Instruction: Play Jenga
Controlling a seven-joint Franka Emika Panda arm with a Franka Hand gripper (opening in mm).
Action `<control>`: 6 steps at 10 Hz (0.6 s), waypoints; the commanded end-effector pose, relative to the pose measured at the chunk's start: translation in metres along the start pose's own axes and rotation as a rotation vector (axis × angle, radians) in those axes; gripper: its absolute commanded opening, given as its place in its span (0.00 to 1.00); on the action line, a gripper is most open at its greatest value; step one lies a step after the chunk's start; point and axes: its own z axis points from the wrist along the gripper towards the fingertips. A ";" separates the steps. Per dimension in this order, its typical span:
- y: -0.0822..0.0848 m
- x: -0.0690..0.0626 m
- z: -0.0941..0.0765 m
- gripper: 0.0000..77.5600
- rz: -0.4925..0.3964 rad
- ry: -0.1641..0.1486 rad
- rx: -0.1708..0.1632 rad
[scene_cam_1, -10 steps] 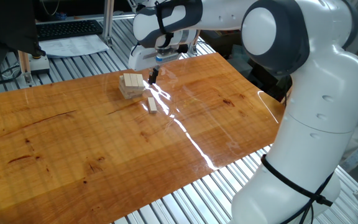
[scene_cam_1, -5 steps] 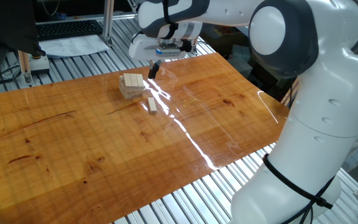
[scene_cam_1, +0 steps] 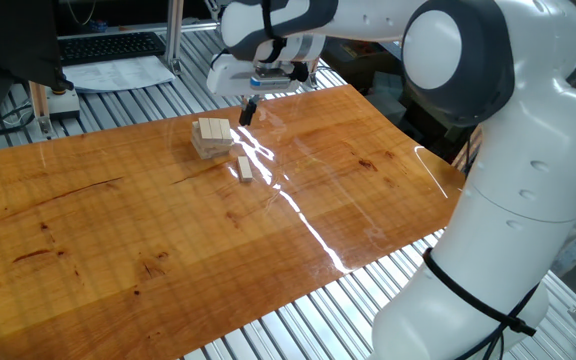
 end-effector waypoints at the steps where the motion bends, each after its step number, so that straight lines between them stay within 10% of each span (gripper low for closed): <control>1: 0.000 -0.001 -0.002 0.01 -0.060 0.045 0.083; 6: 0.000 -0.001 -0.002 0.01 -0.116 0.014 0.059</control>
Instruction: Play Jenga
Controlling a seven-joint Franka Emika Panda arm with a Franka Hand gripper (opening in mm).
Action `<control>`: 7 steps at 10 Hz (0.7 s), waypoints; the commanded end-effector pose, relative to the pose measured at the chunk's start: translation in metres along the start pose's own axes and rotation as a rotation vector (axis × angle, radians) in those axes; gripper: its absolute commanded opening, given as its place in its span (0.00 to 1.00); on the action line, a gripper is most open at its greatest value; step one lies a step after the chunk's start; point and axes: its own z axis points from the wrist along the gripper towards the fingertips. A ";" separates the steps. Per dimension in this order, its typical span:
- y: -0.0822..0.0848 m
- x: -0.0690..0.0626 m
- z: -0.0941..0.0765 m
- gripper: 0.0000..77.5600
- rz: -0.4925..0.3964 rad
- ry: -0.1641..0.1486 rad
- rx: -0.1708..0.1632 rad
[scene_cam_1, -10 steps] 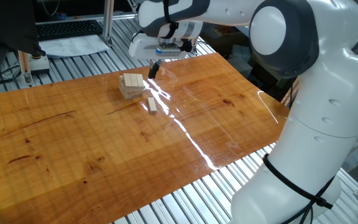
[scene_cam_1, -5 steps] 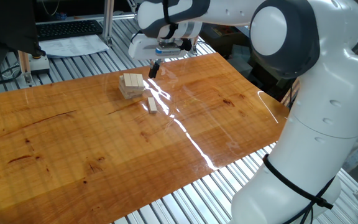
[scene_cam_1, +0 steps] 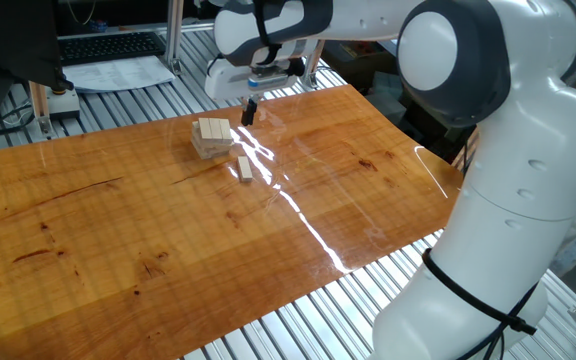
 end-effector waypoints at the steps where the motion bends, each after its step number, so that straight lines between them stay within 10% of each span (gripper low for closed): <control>1: 0.000 0.000 -0.002 0.01 0.010 -0.016 -0.009; 7: -0.011 0.028 -0.048 0.01 0.073 -0.008 -0.014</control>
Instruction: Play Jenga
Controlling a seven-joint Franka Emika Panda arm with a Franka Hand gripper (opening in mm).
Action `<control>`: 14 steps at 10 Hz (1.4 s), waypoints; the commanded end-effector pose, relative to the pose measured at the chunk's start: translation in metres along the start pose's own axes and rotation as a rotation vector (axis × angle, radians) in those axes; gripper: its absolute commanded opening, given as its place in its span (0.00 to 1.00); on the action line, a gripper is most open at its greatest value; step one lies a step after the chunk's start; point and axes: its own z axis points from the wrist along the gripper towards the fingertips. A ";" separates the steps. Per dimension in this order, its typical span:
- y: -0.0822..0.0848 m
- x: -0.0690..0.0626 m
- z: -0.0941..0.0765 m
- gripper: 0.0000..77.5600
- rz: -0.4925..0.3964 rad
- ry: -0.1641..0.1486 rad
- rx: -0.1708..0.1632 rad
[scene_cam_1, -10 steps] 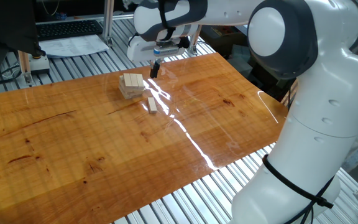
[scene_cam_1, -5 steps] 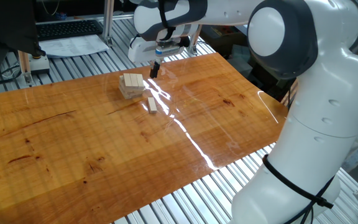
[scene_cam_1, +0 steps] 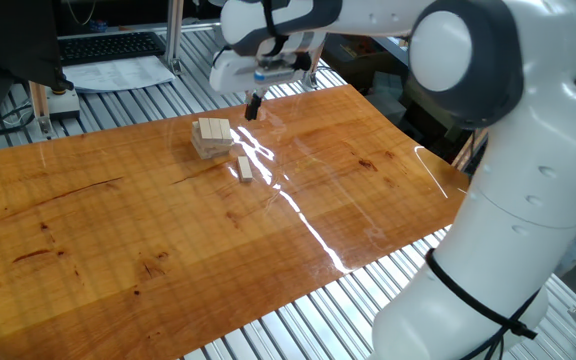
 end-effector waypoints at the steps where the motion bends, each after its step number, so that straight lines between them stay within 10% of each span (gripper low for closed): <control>1: -0.009 0.026 -0.039 0.01 0.018 -0.002 0.000; 8: 0.037 0.068 -0.059 0.01 0.102 0.000 0.031; 14: 0.035 0.067 -0.058 0.01 0.036 0.004 -0.011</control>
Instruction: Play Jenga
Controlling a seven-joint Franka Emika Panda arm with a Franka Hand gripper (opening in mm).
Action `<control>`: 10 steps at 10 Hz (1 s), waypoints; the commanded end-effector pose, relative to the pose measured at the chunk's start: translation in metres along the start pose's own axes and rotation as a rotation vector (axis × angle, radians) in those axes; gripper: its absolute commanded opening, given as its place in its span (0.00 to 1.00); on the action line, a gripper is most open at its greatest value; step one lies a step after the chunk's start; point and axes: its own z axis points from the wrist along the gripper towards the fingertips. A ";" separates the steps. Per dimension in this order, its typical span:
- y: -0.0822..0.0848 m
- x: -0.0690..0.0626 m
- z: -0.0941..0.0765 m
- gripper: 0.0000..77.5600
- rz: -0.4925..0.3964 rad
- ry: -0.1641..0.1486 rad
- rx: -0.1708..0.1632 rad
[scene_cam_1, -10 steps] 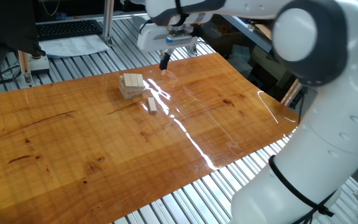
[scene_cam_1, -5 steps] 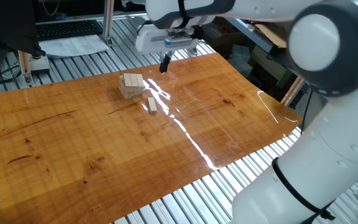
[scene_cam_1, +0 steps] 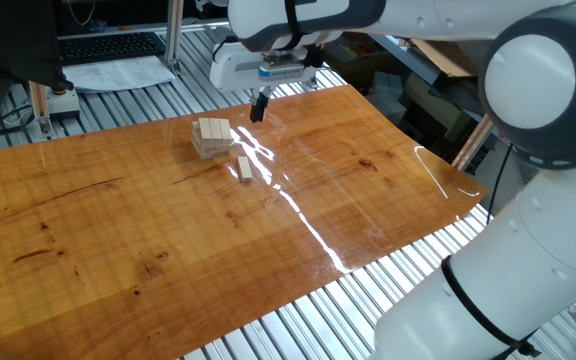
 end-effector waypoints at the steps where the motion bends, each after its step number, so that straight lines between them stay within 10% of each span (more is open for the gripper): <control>1: -0.001 -0.001 -0.001 0.01 -0.010 -0.001 -0.002; 10: -0.002 0.001 -0.003 0.01 -0.030 0.007 0.005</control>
